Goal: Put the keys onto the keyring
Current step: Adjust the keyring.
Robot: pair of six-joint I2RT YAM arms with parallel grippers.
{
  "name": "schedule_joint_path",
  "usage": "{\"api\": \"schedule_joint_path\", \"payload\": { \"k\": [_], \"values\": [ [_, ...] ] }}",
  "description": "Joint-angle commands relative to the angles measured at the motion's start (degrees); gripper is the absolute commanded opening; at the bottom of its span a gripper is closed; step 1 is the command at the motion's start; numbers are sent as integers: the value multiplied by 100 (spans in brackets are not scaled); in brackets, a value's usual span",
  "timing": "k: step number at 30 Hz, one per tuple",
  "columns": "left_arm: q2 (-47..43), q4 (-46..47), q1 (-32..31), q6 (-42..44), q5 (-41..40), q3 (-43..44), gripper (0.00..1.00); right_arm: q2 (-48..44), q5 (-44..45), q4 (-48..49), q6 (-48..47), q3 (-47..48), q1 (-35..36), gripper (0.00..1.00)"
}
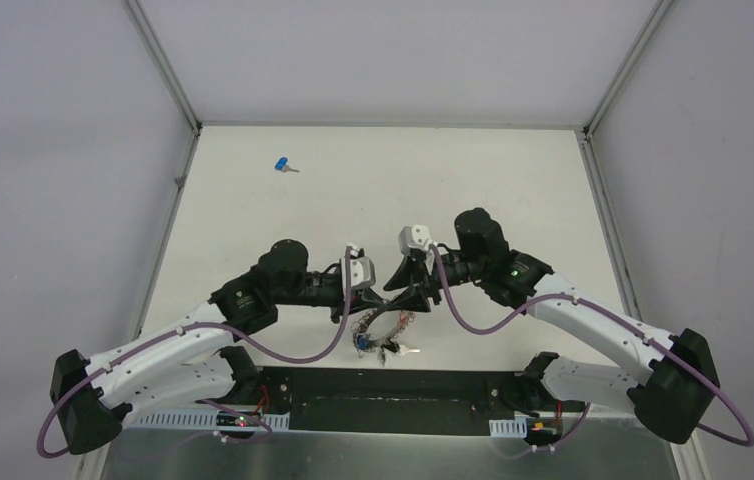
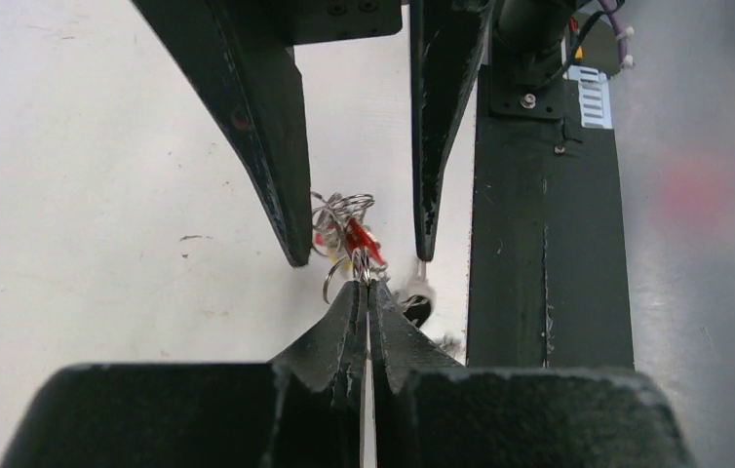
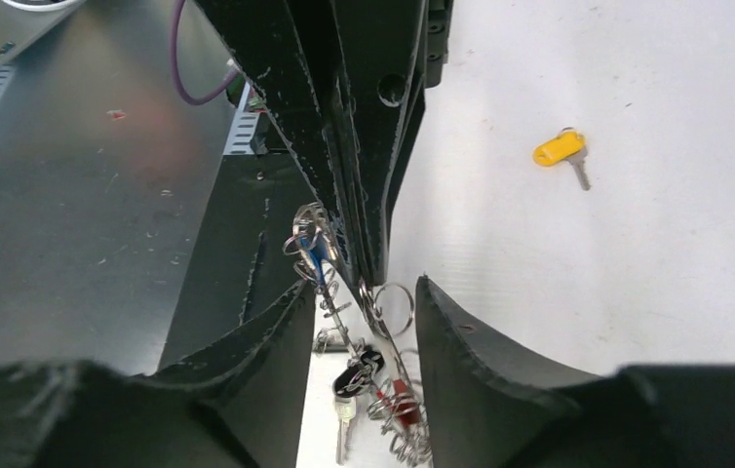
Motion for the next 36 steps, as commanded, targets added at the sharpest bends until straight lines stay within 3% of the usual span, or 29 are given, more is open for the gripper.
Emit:
{"api": "schedule_joint_path", "payload": {
  "k": [1, 8, 18, 25, 36],
  "values": [
    [-565, 1318, -7, -603, -350, -374, 0, -354, 279, 219, 61, 232, 11, 49],
    [-1257, 2600, -7, -882, -676, -1147, 0, -513, 352, 218, 91, 65, -3, 53],
    [-1614, 3804, -7, -971, -717, -1729, 0, -497, -114, 589, 76, 77, -3, 36],
    [-1602, 3851, -7, -1151, -665, -1719, 0, -447, -179, 763, 179, 106, -3, 35],
    [-1588, 3737, -7, -1121, -649, -1679, 0, -398, -286, 1010, 311, 116, -3, 17]
  ]
}}
